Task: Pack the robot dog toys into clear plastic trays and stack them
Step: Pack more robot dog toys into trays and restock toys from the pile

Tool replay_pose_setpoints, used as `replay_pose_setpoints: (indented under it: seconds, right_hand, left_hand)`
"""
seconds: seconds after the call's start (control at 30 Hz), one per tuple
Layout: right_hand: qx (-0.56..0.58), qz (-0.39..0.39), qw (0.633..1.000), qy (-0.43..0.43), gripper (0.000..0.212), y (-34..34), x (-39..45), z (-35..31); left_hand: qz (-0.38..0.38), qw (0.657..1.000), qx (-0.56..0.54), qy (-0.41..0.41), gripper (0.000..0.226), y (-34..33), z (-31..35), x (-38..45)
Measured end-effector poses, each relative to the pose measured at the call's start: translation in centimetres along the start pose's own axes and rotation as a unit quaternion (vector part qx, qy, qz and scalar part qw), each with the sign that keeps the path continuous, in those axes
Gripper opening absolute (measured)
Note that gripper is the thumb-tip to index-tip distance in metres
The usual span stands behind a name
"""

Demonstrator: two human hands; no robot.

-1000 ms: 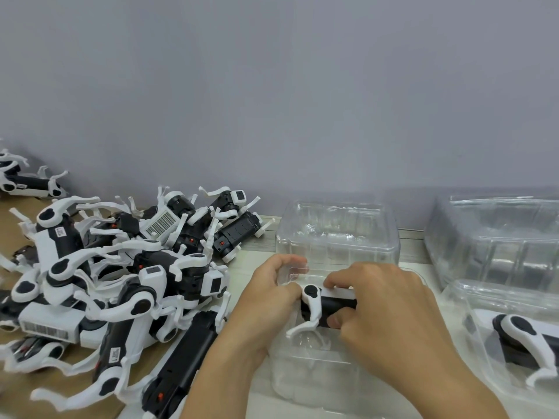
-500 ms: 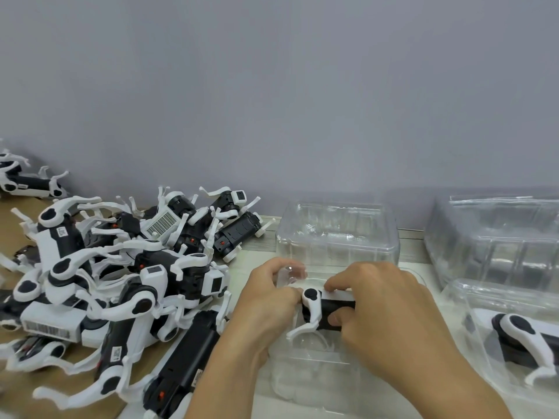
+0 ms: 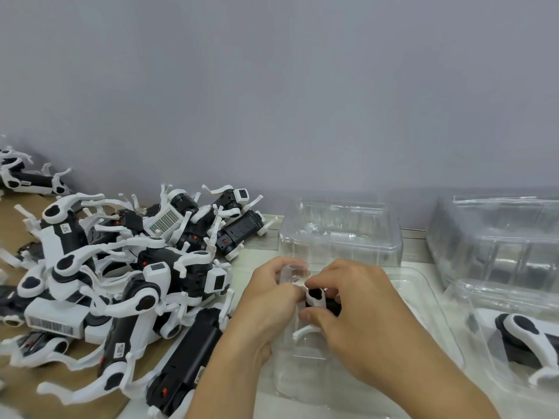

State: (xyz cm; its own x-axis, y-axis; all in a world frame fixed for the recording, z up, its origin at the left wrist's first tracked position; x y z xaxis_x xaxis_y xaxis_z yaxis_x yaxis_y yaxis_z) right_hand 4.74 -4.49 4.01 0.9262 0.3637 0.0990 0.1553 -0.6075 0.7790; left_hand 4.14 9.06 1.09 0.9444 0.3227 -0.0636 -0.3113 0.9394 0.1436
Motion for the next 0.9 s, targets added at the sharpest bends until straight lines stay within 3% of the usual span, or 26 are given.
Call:
replay_pose_setpoints:
  seconds: [0.57, 0.73, 0.8, 0.9]
  right_hand:
    - [0.002, -0.007, 1.000, -0.023, 0.022, -0.4, 0.0, -0.3]
    - [-0.010, -0.029, 1.000, 0.004, 0.010, 0.4, -0.3, 0.1]
    - [0.019, -0.036, 0.999, -0.003, 0.014, 1.3, -0.4, 0.4]
    - [0.021, 0.004, 0.999, -0.033, 0.012, 3.5, -0.3, 1.4]
  left_hand:
    - [-0.002, 1.000, 0.002, 0.002, 0.045, 0.1, 0.0, -0.1]
    - [-0.001, 1.000, 0.021, -0.003, 0.045, 0.2, 0.0, -0.1]
    - [-0.002, 1.000, 0.029, -0.009, 0.044, 0.2, 0.0, -0.1]
    - [-0.005, 0.999, 0.041, -0.024, 0.042, 0.3, -0.1, 0.0]
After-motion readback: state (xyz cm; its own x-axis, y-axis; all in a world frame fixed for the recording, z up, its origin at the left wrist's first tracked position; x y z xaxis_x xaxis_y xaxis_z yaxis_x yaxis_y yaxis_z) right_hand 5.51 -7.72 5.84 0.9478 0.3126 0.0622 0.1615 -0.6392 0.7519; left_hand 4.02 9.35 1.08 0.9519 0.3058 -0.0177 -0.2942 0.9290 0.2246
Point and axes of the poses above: each hand's wrist, its own x-axis towards the middle knuckle, its own y-axis out of the back of the hand, z = x × y, the point moved 1 cm from there along x, towards the middle knuckle, and after that the axes turned 10 degrees about -y, right-handed, at the moved point
